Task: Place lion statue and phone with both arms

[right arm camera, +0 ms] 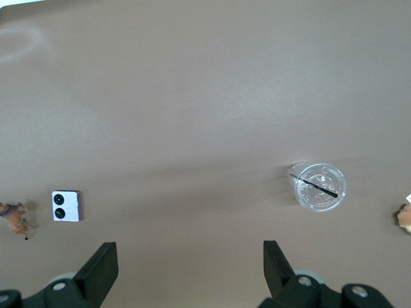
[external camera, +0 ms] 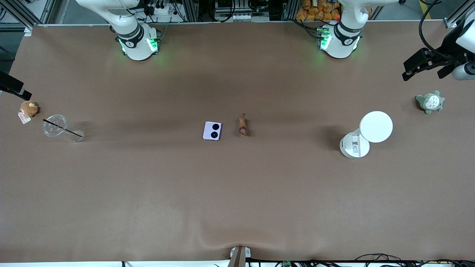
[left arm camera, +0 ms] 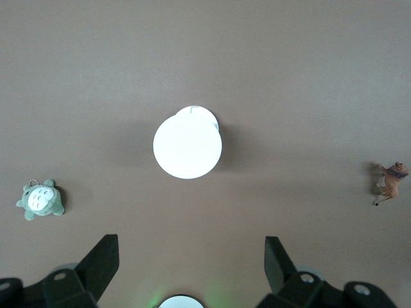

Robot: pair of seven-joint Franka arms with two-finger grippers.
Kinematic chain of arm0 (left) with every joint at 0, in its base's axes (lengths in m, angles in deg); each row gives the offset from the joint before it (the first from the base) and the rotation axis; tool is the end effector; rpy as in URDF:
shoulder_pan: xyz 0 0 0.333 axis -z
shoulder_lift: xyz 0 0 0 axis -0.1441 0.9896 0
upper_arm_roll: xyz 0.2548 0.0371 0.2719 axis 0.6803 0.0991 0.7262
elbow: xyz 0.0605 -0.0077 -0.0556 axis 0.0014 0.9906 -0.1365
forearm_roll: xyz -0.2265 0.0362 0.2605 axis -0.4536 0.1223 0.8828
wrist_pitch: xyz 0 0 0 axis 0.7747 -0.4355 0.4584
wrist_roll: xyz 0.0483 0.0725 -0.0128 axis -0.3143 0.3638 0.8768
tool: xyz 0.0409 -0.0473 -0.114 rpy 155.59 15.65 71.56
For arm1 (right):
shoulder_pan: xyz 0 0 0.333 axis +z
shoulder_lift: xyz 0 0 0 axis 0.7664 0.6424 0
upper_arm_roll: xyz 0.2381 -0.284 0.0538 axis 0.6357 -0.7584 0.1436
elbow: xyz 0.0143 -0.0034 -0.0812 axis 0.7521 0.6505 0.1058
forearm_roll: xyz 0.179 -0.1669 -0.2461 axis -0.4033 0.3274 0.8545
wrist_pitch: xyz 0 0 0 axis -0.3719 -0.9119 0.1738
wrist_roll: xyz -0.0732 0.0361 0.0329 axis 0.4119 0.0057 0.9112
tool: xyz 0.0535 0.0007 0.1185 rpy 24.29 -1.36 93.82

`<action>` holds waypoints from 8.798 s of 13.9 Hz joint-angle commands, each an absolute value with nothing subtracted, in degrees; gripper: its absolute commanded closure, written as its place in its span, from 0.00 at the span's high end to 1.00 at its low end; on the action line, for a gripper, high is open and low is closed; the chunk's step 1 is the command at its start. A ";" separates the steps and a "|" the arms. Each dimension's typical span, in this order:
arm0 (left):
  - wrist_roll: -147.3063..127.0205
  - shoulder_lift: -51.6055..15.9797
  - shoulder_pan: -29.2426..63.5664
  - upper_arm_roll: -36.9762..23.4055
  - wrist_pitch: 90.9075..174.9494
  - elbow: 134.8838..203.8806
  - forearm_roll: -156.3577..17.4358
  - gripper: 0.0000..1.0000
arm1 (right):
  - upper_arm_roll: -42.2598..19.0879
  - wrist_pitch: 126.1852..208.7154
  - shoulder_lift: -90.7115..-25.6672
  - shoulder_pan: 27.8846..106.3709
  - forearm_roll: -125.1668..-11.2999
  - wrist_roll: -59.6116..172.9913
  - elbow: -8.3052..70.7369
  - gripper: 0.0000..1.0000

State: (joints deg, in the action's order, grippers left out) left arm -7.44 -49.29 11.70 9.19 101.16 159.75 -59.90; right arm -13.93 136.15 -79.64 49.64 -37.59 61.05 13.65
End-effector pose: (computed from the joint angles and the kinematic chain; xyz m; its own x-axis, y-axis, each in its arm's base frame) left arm 0.4590 -0.0456 0.7026 0.9979 0.0616 0.0208 0.0618 -0.9980 -0.0107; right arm 0.5080 -0.0559 0.6976 0.9927 -0.1193 0.0155 -0.1171 -0.9877 -0.1037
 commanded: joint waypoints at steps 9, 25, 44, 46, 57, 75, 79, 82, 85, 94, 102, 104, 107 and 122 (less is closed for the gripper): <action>-8.07 -49.24 11.54 9.17 99.35 159.23 -59.85 1.00 | -13.43 135.76 -79.54 50.29 -32.79 61.90 13.49 1.00; -7.54 -48.97 11.80 8.99 98.91 159.14 -59.94 1.00 | -13.43 138.93 -80.86 50.29 -33.41 61.72 16.92 1.00; 32.35 -16.04 29.89 -10.96 131.67 159.14 -52.83 1.00 | -13.52 138.14 -80.42 50.03 -33.41 60.32 16.92 1.00; 35.77 -11.90 32.79 -10.79 136.24 159.05 -52.04 1.00 | -13.52 137.61 -80.25 50.03 -33.41 60.32 16.92 1.00; 52.49 0.34 37.82 -10.52 147.16 159.23 -41.75 0.59 | -13.52 137.44 -79.98 50.12 -33.41 60.32 17.01 1.00; 17.98 -9.76 16.40 -11.74 133.27 163.96 -34.72 0.00 | -13.34 145.76 -64.97 78.32 -36.21 82.26 16.57 1.00; 11.45 -10.65 -3.53 -26.21 137.56 170.63 -34.63 0.00 | -13.43 156.55 -54.36 85.42 -41.76 84.04 17.09 1.00; 9.69 -10.83 -9.63 -30.29 140.65 175.13 -32.97 0.00 | -13.61 162.57 -49.75 89.04 -41.06 88.70 18.93 1.00; 9.33 -10.74 -12.71 -30.30 143.37 178.38 -27.17 0.00 | -13.52 177.71 -49.75 90.80 -40.88 88.88 29.10 1.00; 10.12 -10.48 -17.28 -30.30 151.37 184.89 -26.54 0.00 | -13.61 185.31 -50.10 93.18 -40.44 95.02 37.65 1.00; 10.48 -10.47 -17.47 -30.29 151.82 185.34 -26.54 1.00 | -13.52 197.73 -49.84 94.94 -41.06 97.40 44.34 1.00; 10.48 -12.22 -17.11 -30.99 149.72 184.81 -26.54 1.00 | -13.52 197.73 -49.84 95.03 -41.06 97.58 44.43 1.00; 10.65 -16.35 -17.11 -34.59 142.18 182.27 -26.63 1.00 | -13.52 198.08 -49.49 96.34 -41.06 98.72 44.17 1.00; 10.48 -20.85 -17.64 -48.40 104.18 148.42 -29.44 1.00 | -13.70 205.03 -46.93 98.02 -40.44 98.72 45.57 0.02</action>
